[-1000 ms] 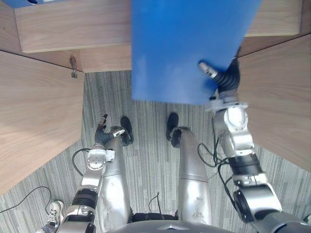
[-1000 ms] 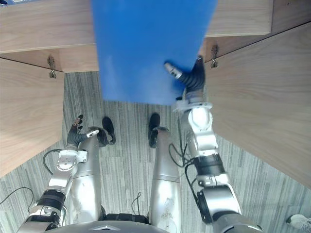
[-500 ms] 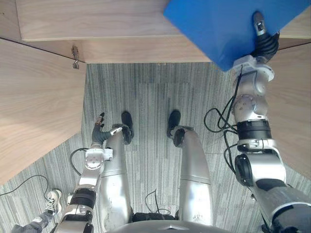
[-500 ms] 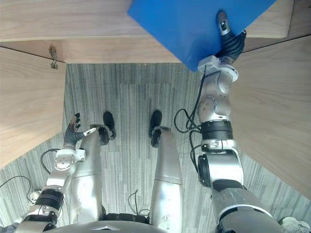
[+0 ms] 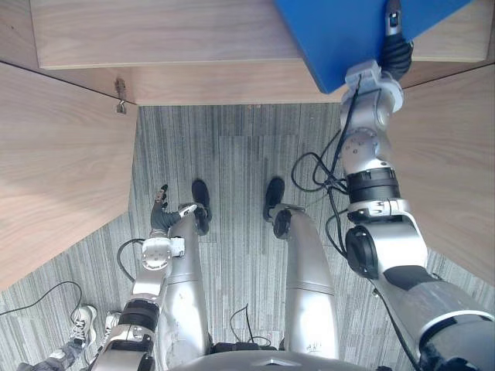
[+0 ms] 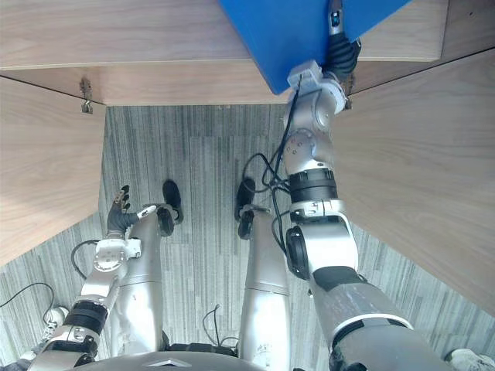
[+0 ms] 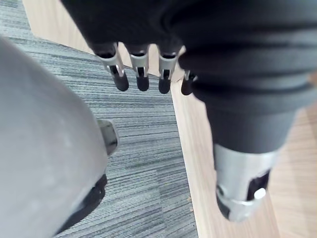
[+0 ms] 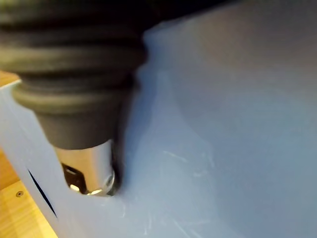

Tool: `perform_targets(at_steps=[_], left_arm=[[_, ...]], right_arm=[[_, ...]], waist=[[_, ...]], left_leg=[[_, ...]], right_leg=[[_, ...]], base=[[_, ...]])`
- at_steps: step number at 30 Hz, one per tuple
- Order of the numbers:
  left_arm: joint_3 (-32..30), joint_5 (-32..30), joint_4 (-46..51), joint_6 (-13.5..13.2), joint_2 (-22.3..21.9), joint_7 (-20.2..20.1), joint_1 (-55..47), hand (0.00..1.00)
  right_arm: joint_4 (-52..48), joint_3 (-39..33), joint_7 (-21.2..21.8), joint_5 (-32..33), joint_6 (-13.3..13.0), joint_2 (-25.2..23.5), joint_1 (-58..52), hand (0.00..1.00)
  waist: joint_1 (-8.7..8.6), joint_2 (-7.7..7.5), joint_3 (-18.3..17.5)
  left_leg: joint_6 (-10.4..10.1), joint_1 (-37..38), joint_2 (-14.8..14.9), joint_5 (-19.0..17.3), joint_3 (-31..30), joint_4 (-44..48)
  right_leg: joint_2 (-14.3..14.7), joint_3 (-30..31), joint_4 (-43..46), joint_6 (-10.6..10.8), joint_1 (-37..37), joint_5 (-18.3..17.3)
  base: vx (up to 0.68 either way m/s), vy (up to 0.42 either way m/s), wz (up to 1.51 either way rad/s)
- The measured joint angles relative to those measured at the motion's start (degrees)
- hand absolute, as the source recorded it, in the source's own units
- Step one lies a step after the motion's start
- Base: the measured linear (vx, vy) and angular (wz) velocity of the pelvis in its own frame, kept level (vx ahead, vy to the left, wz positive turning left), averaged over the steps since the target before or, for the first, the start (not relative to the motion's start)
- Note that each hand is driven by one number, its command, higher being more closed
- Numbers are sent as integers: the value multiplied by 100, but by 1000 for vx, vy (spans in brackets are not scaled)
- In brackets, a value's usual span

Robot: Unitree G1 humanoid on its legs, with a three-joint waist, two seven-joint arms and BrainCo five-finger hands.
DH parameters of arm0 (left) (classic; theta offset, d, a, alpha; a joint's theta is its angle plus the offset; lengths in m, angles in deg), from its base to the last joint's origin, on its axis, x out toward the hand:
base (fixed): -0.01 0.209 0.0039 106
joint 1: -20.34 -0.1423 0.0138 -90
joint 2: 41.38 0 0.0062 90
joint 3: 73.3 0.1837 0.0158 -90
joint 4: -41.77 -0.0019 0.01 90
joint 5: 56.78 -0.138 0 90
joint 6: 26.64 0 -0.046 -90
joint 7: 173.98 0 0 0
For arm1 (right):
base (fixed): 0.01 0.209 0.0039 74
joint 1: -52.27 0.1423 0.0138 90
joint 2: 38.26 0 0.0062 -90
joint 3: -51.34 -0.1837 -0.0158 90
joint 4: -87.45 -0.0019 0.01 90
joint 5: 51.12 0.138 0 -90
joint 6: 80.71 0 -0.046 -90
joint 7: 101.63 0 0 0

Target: Walk over to the cabinet, pick up the folder, carry it to the office cabinet, place the folder inside the office cabinet, then close the office cabinet door

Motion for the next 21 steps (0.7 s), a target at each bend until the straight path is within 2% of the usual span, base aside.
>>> perform_targets(at_steps=[4,9,10,21], left_arm=[[25,93,-57,7,-113,43,110,0],[65,108,-52,-14,-119,182,137,0],[65,112,-52,-15,-120,191,143,0],[91,202,-106,-40,-155,259,292,0]], right_arm=[[124,-29,-158,157,-1,-34,293,100],[406,-146,-239,242,1,18,655,100],[454,-153,-242,249,3,29,705,0],[708,29,-225,467,0,500,1078,0]], waist=[[89,0,0],[86,1,-1],[84,1,-1],[101,-3,-3]], left_leg=[[-33,-2,-16,69,-36,-112],[-76,-60,-27,145,-118,-222],[-78,-69,-27,147,-128,-225],[-116,-208,-108,287,-240,-425]], right_leg=[[-3,-49,-58,-25,-4,21],[-8,-161,-146,-50,-7,35],[-8,-170,-149,-50,-8,35],[-68,-307,-243,-71,-90,46]], base=[[-24,-16,6],[-15,-9,6],[-16,2,5],[-11,8,7]])
